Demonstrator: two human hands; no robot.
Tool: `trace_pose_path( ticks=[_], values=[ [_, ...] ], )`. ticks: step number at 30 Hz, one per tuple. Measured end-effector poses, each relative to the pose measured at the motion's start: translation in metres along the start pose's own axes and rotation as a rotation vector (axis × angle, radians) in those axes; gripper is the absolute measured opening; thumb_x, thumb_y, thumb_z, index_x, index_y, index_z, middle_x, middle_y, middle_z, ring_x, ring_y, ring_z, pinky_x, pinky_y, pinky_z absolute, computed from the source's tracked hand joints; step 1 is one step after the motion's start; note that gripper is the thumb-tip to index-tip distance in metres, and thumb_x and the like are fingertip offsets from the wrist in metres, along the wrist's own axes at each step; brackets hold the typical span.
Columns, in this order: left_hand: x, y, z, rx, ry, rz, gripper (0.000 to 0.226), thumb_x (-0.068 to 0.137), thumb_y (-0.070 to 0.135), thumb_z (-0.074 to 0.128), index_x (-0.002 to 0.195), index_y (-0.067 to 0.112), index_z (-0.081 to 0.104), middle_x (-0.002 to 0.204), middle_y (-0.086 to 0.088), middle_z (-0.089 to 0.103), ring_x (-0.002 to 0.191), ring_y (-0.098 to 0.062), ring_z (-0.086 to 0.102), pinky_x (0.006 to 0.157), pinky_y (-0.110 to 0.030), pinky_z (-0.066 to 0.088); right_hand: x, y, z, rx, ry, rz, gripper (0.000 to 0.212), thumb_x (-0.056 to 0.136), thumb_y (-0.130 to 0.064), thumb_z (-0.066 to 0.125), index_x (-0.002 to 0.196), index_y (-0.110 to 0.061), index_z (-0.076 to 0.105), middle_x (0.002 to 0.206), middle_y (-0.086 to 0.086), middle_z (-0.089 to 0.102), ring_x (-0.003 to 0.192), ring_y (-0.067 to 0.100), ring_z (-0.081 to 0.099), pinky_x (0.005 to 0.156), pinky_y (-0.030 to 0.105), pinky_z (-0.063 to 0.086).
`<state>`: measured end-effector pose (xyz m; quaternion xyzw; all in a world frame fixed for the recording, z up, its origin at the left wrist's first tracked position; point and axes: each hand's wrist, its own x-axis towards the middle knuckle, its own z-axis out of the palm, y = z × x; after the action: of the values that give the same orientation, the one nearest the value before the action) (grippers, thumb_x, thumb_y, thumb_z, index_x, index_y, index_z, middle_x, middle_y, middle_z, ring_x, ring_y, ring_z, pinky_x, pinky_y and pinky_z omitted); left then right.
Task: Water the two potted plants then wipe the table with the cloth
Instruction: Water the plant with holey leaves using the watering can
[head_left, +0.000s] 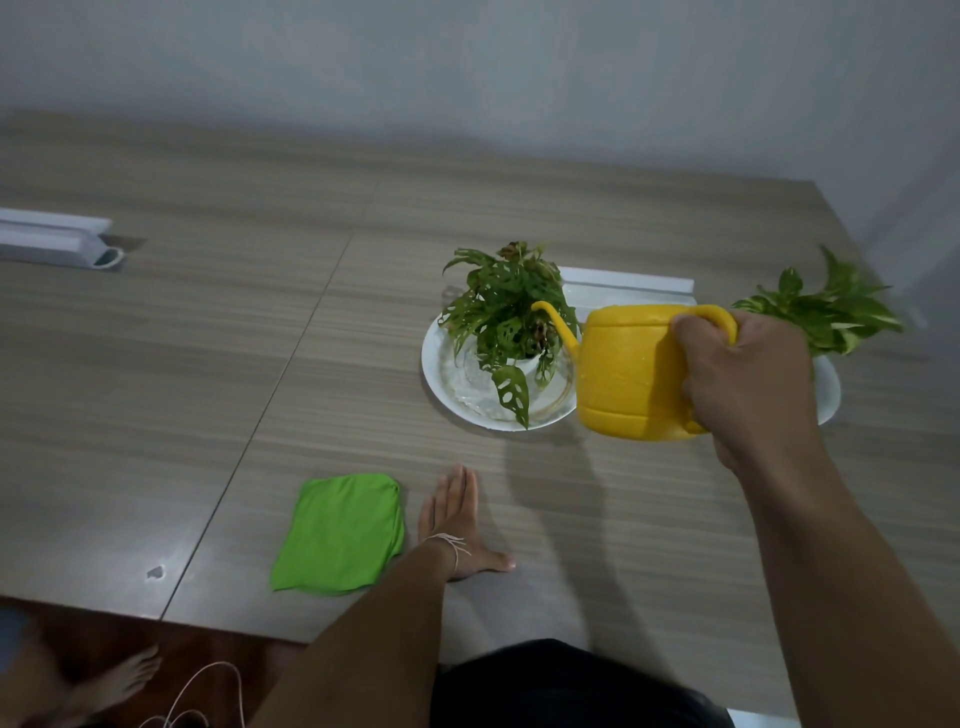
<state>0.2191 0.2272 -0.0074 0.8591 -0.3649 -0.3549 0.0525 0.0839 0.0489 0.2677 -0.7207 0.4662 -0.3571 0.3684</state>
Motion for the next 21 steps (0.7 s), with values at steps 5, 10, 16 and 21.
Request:
trace_pose_path(
  ticks=[5, 10, 16, 21],
  values=[
    [-0.002, 0.001, 0.000, -0.008, 0.013, -0.002, 0.143, 0.066, 0.069, 0.075, 0.153, 0.024, -0.029, 0.159, 0.006, -0.038, 0.148, -0.017, -0.031, 0.121, -0.041, -0.014, 0.000, -0.001, -0.001, -0.017, 0.013, -0.037, 0.048, 0.085, -0.033, 0.057, 0.074, 0.013, 0.046, 0.060, 0.027, 0.041, 0.055, 0.025, 0.038, 0.050, 0.053, 0.043],
    [-0.001, 0.001, 0.001, -0.015, 0.012, -0.007, 0.143, 0.065, 0.070, 0.075, 0.153, 0.024, -0.029, 0.158, 0.007, -0.038, 0.148, -0.017, -0.031, 0.122, -0.041, -0.013, 0.000, 0.000, -0.004, -0.054, 0.037, -0.064, 0.045, 0.089, -0.027, 0.059, 0.061, -0.001, 0.036, 0.057, 0.012, 0.035, 0.054, 0.024, 0.035, 0.050, 0.049, 0.040],
    [-0.002, 0.001, 0.000, -0.009, 0.006, -0.008, 0.143, 0.066, 0.069, 0.075, 0.152, 0.024, -0.030, 0.158, 0.006, -0.038, 0.148, -0.018, -0.031, 0.122, -0.042, -0.014, -0.002, -0.002, -0.011, 0.014, -0.001, -0.033, 0.047, 0.088, -0.033, 0.060, 0.073, 0.010, 0.046, 0.059, 0.014, 0.041, 0.056, 0.025, 0.042, 0.050, 0.050, 0.044],
    [-0.001, 0.001, 0.002, -0.016, 0.010, -0.014, 0.144, 0.064, 0.070, 0.075, 0.152, 0.025, -0.030, 0.159, 0.007, -0.038, 0.148, -0.017, -0.031, 0.121, -0.041, -0.014, -0.004, -0.009, -0.012, 0.077, -0.006, -0.036, 0.047, 0.090, -0.032, 0.061, 0.068, 0.004, 0.040, 0.059, 0.013, 0.040, 0.056, 0.025, 0.040, 0.049, 0.051, 0.043]
  ],
)
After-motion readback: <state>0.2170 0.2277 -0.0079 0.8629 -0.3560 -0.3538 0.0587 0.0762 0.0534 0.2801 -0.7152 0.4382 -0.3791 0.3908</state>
